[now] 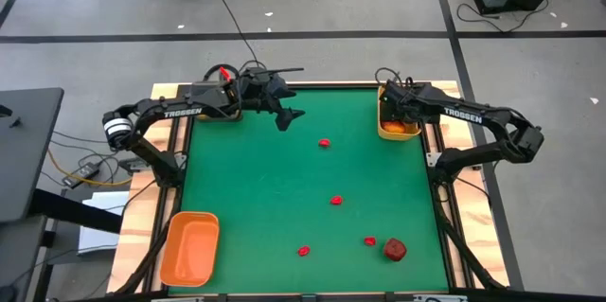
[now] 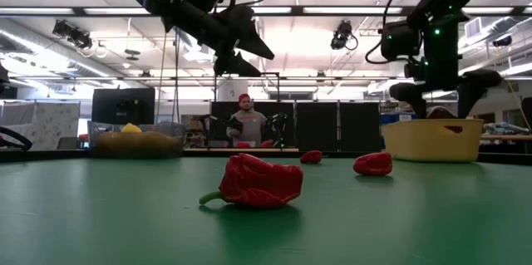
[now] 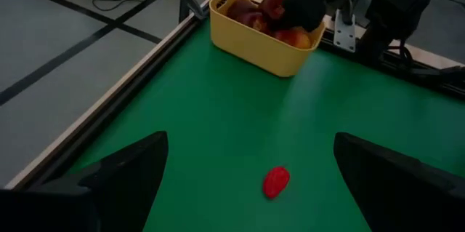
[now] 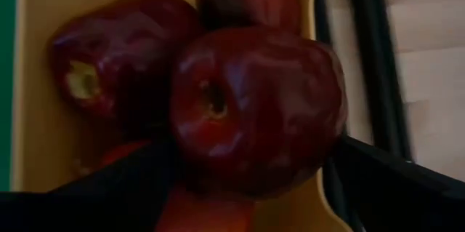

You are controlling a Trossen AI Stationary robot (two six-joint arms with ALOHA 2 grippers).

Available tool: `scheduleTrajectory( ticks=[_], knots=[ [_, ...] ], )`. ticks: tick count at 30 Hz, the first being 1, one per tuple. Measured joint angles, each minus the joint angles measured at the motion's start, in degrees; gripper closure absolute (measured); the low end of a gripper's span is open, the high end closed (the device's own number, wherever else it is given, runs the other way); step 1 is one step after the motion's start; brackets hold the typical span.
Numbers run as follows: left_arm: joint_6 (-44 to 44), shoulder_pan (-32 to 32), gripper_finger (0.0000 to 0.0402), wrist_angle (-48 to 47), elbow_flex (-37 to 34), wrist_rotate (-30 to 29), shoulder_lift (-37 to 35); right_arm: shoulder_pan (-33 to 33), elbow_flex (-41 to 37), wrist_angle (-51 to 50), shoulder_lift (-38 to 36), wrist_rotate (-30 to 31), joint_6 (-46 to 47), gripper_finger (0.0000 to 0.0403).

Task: Sort produce into baskets
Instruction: Put the left red apple into the yellow bin, then put the red apple into the yellow bin

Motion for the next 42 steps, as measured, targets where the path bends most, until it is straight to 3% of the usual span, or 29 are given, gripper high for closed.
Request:
scheduleTrajectory(
  ticks=[5,14,20,25,30,34,38,42],
  knots=[
    [0.0,0.0,0.0003,0.1,0.0,0.0,0.0,0.0,2.7,-0.2,-0.3,-3.1,-2.7,0.0007],
    [-3.6,-0.2,0.0003,0.1,0.0,2.0,0.0,1.3,9.3,0.0,-5.6,-7.3,-3.5,0.0011],
    [-5.4,-2.2,0.0003,0.5,0.0,2.4,0.0,4.4,11.6,-0.3,-8.3,-19.8,-8.1,0.0009],
    [-3.7,-4.5,0.0003,2.2,0.0,1.2,0.3,12.0,11.7,-1.9,-9.4,-25.8,-9.6,0.0009],
    [-2.3,-8.5,0.0003,5.6,0.1,-0.7,0.3,21.0,11.7,-2.5,-10.2,-26.5,-7.1,0.0009],
    [-3.5,-13.5,0.0003,5.5,0.1,-5.6,0.3,28.6,11.7,-2.6,-10.2,-26.9,-8.6,0.0009],
    [-6.3,-20.6,0.0005,7.3,0.1,-10.1,0.3,37.0,11.7,-2.4,-9.7,-29.4,-17.7,0.0009],
    [-7.5,-27.3,0.0008,8.4,0.0,-18.6,0.3,44.7,11.7,-1.7,-9.4,-32.9,-22.7,0.0009]
  ],
)
